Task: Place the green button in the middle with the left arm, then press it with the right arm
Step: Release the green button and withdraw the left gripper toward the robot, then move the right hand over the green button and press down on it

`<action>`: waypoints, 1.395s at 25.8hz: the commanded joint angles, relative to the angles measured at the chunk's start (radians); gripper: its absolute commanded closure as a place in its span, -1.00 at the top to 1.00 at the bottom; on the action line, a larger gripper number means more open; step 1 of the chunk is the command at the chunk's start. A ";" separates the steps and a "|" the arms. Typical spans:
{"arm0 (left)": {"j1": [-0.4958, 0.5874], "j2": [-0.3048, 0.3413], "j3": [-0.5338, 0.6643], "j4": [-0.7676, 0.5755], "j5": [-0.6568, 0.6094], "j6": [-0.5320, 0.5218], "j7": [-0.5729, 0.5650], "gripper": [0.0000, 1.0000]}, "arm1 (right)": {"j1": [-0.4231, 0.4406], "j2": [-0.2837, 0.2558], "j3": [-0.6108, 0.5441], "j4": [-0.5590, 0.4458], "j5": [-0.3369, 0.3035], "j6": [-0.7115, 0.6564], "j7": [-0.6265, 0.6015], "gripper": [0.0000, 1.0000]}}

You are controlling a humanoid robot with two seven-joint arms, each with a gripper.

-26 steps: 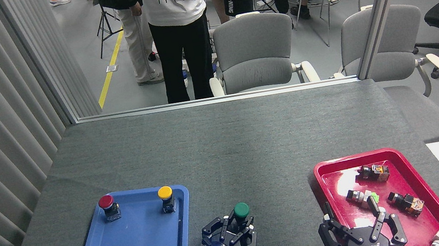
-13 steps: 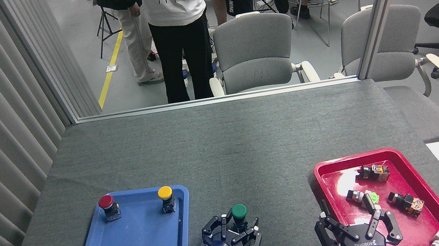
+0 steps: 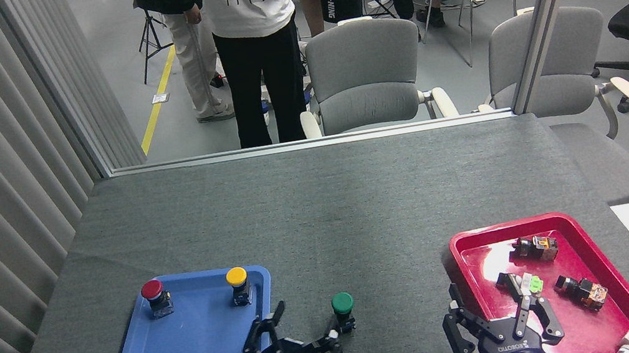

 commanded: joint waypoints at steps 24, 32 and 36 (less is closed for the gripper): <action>0.405 0.061 0.595 -0.425 0.014 -0.216 -0.185 0.99 | -0.368 0.131 0.324 0.443 0.002 0.013 0.060 -0.58; 0.441 0.113 0.597 -0.413 0.106 -0.213 -0.150 0.99 | -0.391 0.148 0.337 0.518 -0.003 0.012 0.060 -0.87; 0.435 0.116 0.600 -0.410 0.106 -0.214 -0.150 0.99 | -0.404 0.152 0.348 0.560 -0.001 0.013 0.060 -0.89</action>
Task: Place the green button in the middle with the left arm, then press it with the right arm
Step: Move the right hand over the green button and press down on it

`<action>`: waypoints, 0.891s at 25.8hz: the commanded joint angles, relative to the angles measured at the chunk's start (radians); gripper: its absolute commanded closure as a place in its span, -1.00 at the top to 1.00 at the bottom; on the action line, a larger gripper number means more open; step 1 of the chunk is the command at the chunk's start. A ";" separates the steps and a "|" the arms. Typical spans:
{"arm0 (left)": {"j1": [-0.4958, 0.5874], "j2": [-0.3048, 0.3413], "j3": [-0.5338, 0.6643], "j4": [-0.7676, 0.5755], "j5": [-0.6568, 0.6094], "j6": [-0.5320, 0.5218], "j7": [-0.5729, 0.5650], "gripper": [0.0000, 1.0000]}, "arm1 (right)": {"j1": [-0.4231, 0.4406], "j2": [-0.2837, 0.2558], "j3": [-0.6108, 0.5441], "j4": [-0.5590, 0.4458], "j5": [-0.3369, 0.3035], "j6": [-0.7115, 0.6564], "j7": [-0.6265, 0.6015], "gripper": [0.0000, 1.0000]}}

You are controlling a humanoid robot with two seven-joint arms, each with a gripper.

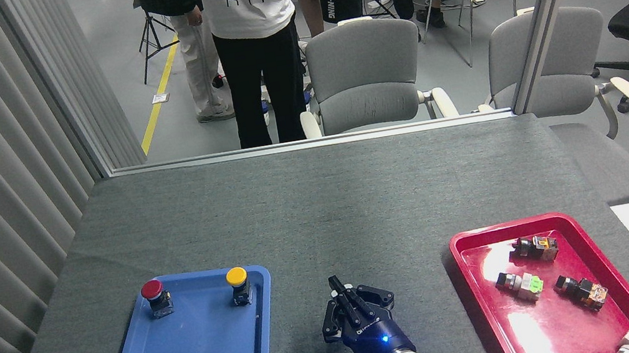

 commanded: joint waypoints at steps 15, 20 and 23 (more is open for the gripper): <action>-0.010 0.008 -0.003 0.025 0.017 0.027 0.002 0.99 | -0.017 0.011 0.038 0.117 0.006 0.011 -0.001 -0.87; -0.018 0.008 -0.006 0.031 0.022 0.027 0.002 0.99 | -0.017 0.011 0.038 0.138 0.007 0.011 -0.001 -0.87; -0.025 0.007 -0.008 0.039 0.020 0.027 0.002 0.99 | -0.017 0.014 0.035 0.134 0.001 0.015 -0.004 -0.87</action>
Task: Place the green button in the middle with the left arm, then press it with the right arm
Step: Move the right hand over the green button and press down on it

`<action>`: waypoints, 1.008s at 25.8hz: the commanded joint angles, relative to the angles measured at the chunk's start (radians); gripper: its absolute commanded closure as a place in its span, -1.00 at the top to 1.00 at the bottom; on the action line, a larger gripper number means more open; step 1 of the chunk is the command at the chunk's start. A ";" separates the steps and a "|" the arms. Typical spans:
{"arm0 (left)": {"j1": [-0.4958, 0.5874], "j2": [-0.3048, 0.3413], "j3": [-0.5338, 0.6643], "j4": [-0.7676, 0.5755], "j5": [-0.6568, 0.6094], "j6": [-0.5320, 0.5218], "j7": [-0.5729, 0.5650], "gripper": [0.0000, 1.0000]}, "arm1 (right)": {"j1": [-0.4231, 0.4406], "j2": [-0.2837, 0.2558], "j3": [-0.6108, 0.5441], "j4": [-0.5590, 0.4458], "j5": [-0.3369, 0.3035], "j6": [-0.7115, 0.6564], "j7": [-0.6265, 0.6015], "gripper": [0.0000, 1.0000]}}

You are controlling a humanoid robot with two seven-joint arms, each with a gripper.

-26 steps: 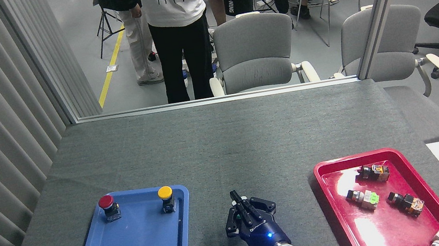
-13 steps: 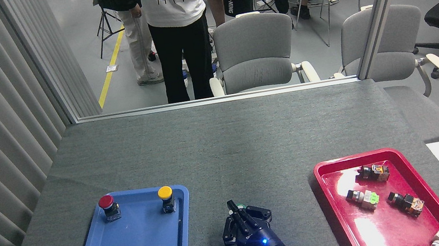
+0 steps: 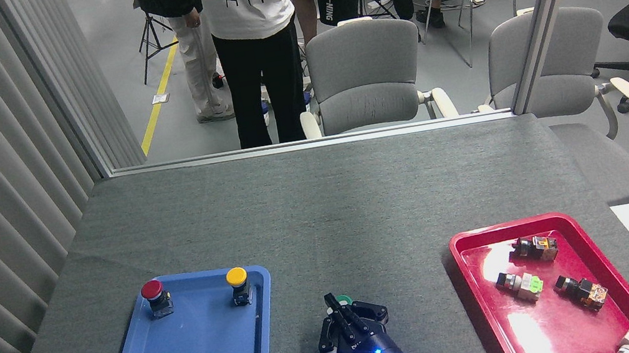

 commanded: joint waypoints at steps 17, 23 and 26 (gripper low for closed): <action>-0.014 -0.003 -0.015 0.012 0.000 0.000 0.000 0.99 | -0.004 0.017 -0.061 -0.235 -0.009 0.085 -0.070 -0.83; -0.016 -0.014 -0.012 0.002 -0.004 0.001 0.001 0.99 | 0.057 0.007 -0.170 -0.292 -0.017 0.082 -0.077 0.97; -0.016 -0.015 -0.012 0.000 -0.003 0.020 0.001 0.99 | 0.099 -0.020 -0.202 -0.332 -0.023 0.075 -0.077 0.98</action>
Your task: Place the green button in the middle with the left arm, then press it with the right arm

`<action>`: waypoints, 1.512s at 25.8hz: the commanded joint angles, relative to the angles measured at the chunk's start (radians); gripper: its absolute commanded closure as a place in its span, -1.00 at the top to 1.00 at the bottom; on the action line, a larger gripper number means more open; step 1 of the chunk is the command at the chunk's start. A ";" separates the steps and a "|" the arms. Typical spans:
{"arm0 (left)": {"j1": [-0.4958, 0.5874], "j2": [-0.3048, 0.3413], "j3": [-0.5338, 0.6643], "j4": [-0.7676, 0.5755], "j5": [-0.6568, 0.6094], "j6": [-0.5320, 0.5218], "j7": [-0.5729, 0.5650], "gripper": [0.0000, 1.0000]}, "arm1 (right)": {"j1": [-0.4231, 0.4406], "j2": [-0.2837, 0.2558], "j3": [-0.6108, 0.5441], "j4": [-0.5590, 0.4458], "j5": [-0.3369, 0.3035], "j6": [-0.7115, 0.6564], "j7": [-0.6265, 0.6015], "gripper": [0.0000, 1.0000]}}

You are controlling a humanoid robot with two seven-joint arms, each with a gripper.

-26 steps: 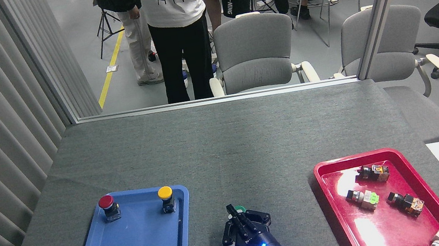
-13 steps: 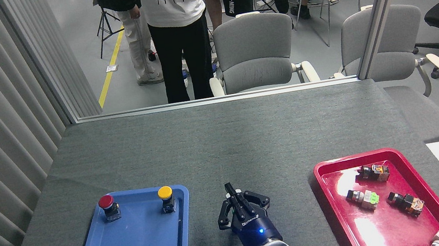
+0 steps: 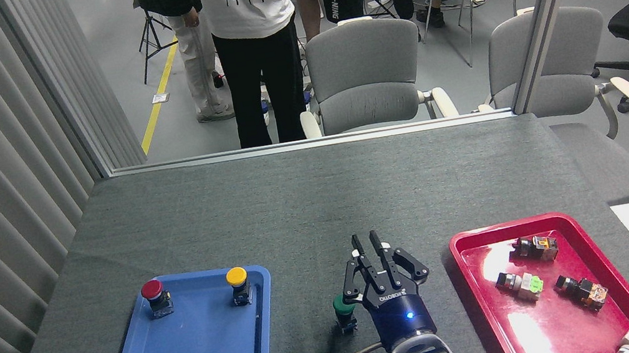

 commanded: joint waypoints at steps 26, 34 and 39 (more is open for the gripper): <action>0.012 0.010 -0.006 -0.060 0.001 0.027 0.001 0.99 | 0.373 -0.115 -0.251 -0.304 0.006 -0.094 0.006 0.99; 0.012 0.013 -0.006 -0.057 0.004 0.030 0.001 0.99 | 0.373 -0.120 -0.248 -0.304 0.005 -0.097 0.014 0.99; 0.012 0.014 -0.006 -0.057 0.012 0.032 0.001 0.99 | 0.373 -0.120 -0.247 -0.303 0.003 -0.100 0.015 0.99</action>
